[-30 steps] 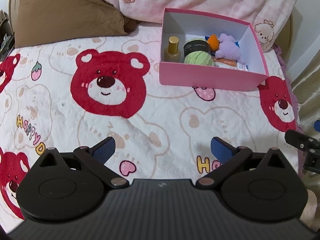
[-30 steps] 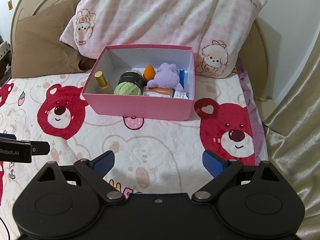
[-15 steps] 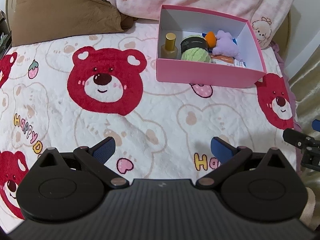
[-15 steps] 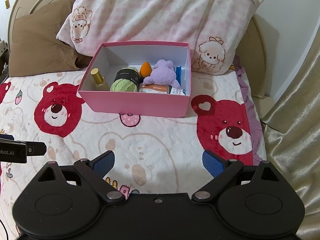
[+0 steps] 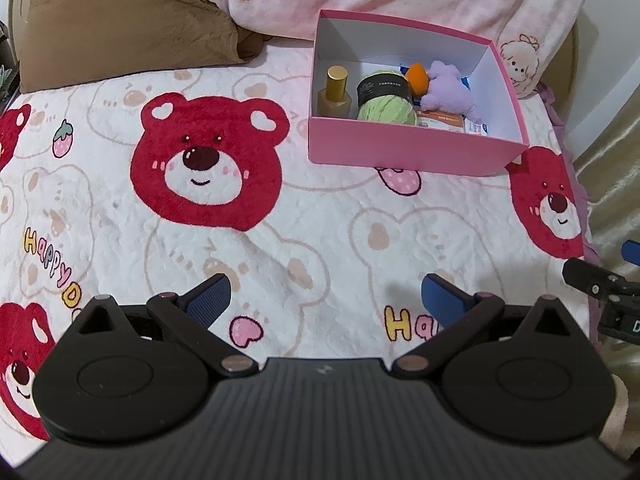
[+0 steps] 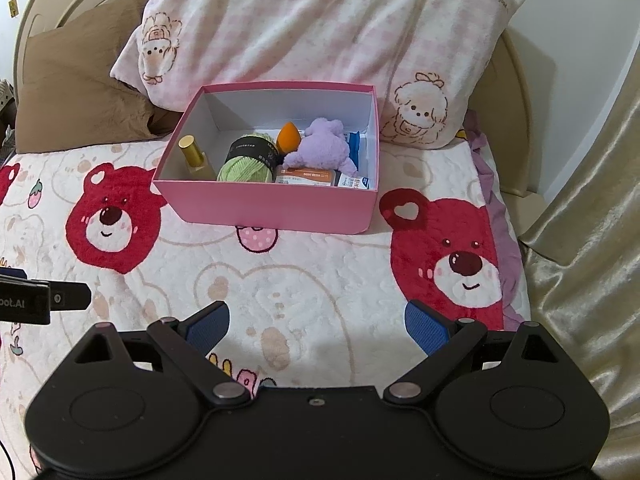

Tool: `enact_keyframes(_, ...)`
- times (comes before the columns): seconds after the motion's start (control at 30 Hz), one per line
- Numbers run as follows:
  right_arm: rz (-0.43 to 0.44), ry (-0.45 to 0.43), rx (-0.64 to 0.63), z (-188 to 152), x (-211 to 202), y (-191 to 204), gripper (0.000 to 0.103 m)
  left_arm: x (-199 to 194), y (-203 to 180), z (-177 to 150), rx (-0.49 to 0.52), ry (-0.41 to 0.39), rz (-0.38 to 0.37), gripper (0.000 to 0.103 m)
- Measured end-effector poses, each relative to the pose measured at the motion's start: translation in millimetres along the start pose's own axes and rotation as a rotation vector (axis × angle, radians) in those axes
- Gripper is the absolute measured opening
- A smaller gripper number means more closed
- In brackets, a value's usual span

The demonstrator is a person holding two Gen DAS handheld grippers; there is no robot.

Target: Organize objects

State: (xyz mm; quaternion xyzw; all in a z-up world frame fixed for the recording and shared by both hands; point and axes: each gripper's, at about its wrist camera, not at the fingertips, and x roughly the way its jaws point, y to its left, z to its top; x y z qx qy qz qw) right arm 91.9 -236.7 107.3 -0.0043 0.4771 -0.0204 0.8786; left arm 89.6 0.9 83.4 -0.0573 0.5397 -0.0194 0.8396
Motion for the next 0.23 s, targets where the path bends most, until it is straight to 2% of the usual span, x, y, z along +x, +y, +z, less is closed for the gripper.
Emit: enact_keyframes(0.23, -0.001, -0.002, 0.000, -0.6, -1.0, -0.5, 0.097, -1.7, -3.3, -1.6, 0.010, -0.001, 0.010, 0.103)
